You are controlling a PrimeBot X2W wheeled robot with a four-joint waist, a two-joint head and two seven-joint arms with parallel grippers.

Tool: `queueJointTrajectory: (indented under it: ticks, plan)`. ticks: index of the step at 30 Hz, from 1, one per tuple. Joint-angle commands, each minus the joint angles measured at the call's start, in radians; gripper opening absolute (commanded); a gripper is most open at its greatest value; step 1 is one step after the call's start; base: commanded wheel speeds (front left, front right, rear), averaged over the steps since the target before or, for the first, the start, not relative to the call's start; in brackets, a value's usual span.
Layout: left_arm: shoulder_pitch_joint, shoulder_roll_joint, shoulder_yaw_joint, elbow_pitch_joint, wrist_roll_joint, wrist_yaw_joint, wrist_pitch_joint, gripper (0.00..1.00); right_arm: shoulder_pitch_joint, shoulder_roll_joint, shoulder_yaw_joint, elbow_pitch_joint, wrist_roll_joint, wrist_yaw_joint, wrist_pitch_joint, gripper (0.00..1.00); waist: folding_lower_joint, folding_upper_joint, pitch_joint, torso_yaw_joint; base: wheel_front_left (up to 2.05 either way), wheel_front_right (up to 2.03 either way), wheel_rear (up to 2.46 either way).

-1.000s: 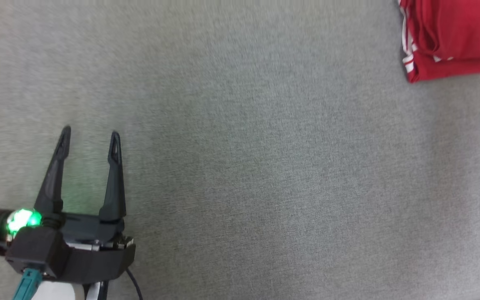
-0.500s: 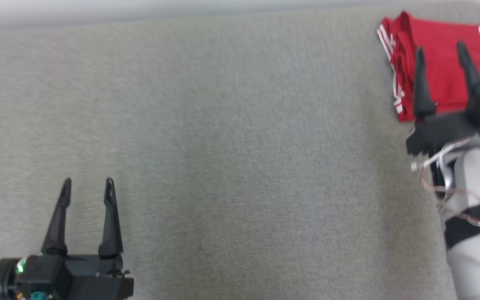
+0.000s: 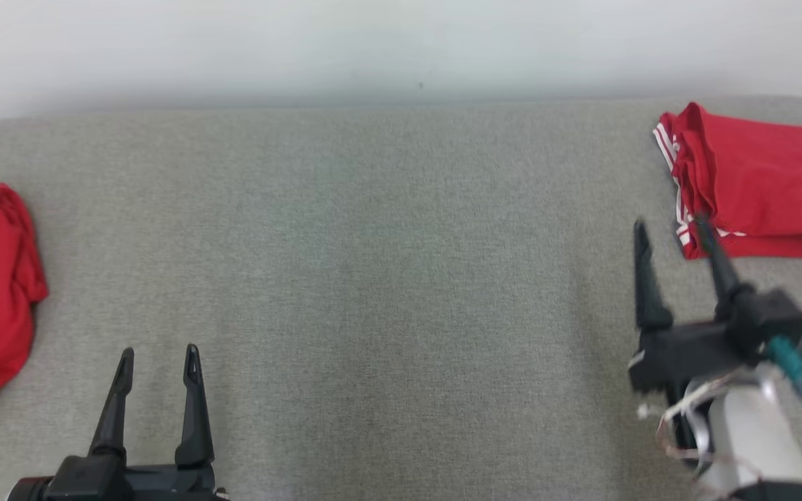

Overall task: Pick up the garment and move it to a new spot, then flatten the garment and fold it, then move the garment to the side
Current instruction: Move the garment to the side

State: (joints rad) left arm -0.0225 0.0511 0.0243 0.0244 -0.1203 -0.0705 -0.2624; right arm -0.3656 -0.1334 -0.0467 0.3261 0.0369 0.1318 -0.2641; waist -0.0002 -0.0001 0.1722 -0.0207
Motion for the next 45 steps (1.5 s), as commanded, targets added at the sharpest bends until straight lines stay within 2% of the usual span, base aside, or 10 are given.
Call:
queueJointTrajectory:
  ticks: [1,10,14,20,45]
  plan:
    - [0.011,-0.001,-0.003,0.002,-0.006,0.003,-0.002,1.00,0.026,0.010,0.005,-0.016,0.006,-0.003,-0.001,1.00,0.0002,0.0001,-0.023,0.015,0.00,0.00,0.00]
    - [0.046,-0.001,-0.014,0.026,-0.024,0.018,-0.002,1.00,0.227,0.074,0.003,-0.109,0.034,-0.003,-0.001,1.00,0.0002,0.0001,-0.073,0.017,0.00,0.00,0.00]
    - [0.060,-0.001,-0.021,0.034,-0.026,0.025,-0.002,1.00,0.287,0.082,0.002,-0.120,0.026,-0.003,-0.001,1.00,0.0002,0.0001,-0.092,0.009,0.00,0.00,0.00]
    - [0.073,-0.001,-0.028,0.054,-0.027,0.023,-0.002,1.00,0.351,0.084,0.027,-0.128,0.072,-0.003,-0.001,1.00,0.0002,0.0001,-0.110,0.002,0.00,0.00,0.00]
    - [0.094,-0.001,-0.027,0.085,-0.029,0.020,-0.002,1.00,0.372,0.084,0.067,-0.090,0.107,-0.003,-0.001,1.00,0.0002,0.0001,-0.131,0.008,0.00,0.00,0.00]
